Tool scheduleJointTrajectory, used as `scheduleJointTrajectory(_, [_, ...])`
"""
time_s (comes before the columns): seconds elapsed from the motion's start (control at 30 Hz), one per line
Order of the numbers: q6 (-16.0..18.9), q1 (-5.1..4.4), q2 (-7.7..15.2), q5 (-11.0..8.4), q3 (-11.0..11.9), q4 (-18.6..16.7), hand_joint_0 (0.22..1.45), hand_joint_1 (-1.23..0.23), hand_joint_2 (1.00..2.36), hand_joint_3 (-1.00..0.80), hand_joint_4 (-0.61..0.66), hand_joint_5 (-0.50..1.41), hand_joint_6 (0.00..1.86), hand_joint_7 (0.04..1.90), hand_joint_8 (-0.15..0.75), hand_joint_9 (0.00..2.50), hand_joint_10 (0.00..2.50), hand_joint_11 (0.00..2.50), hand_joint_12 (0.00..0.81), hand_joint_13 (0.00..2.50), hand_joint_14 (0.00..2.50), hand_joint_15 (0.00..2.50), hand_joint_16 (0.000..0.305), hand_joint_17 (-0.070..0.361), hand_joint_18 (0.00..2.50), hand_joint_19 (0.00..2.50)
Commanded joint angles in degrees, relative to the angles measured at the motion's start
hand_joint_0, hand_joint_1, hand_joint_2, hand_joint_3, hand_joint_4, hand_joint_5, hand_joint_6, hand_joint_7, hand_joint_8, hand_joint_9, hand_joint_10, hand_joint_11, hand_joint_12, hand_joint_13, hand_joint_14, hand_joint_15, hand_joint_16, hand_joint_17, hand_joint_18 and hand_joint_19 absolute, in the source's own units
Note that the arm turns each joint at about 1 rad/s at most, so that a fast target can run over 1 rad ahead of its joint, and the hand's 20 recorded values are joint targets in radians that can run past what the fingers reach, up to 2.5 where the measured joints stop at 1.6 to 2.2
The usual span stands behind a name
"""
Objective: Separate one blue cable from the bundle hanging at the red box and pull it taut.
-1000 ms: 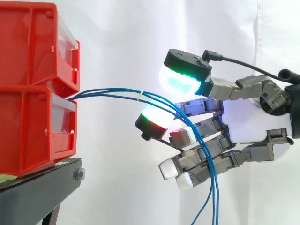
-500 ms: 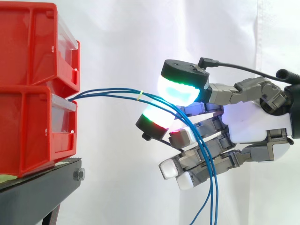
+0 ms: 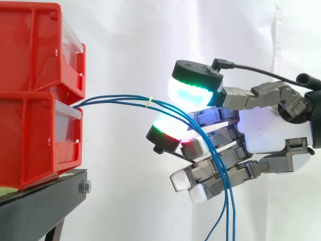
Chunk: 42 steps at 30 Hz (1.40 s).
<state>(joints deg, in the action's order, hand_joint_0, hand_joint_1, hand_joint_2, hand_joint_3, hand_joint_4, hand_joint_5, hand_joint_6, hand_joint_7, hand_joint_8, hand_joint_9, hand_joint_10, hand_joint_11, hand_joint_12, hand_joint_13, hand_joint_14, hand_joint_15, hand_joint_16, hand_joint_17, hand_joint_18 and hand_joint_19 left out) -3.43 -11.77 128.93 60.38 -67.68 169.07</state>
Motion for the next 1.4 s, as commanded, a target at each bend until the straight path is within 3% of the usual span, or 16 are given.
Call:
scheduleJointTrajectory(0.0, [0.00, -0.09, 0.00, 0.00, 0.00, 0.03, 0.51, -0.65, 1.00, -0.50, 0.07, -0.22, 0.90, 0.92, 0.260, 1.02, 0.02, 1.15, 0.355, 0.83, 0.02, 0.62, 0.051, 0.116, 0.62, 0.58])
scheduleJointTrajectory(0.37, [0.09, -0.27, 0.09, -0.09, 0.00, -0.32, 0.57, -0.81, 1.00, -0.50, 0.06, -0.23, 0.89, 0.92, 0.243, 0.99, 0.02, 1.14, 0.332, 0.83, 0.02, 0.63, 0.049, 0.110, 0.60, 0.58])
scheduleJointTrajectory(0.53, [0.09, -0.53, 0.00, -0.26, 0.00, -0.32, 0.63, -0.82, 1.00, -0.50, 0.05, -0.23, 0.89, 0.92, 0.238, 0.99, 0.02, 1.15, 0.329, 0.83, 0.02, 0.62, 0.048, 0.108, 0.60, 0.57])
scheduleJointTrajectory(0.83, [0.09, -0.71, 0.00, -0.26, 0.00, -0.23, 0.69, -0.82, 1.02, -0.34, 0.03, -0.23, 0.89, 0.94, 0.238, 0.99, 0.02, 1.15, 0.324, 0.84, 0.02, 0.62, 0.048, 0.107, 0.61, 0.56])
scheduleJointTrajectory(1.2, [0.18, -0.71, 0.00, -0.26, -0.08, -0.32, 0.80, -0.86, 1.00, -0.50, 0.01, -0.22, 0.90, 0.91, 0.223, 0.99, 0.02, 1.15, 0.314, 0.83, 0.02, 0.60, 0.046, 0.103, 0.60, 0.52])
scheduleJointTrajectory(1.37, [0.35, -0.62, 0.00, -0.26, -0.08, -0.06, 0.70, -0.90, 1.00, -0.50, 0.02, -0.21, 0.89, 0.95, 0.232, 1.02, 0.02, 1.17, 0.313, 0.83, 0.02, 0.61, 0.045, 0.102, 0.61, 0.52])
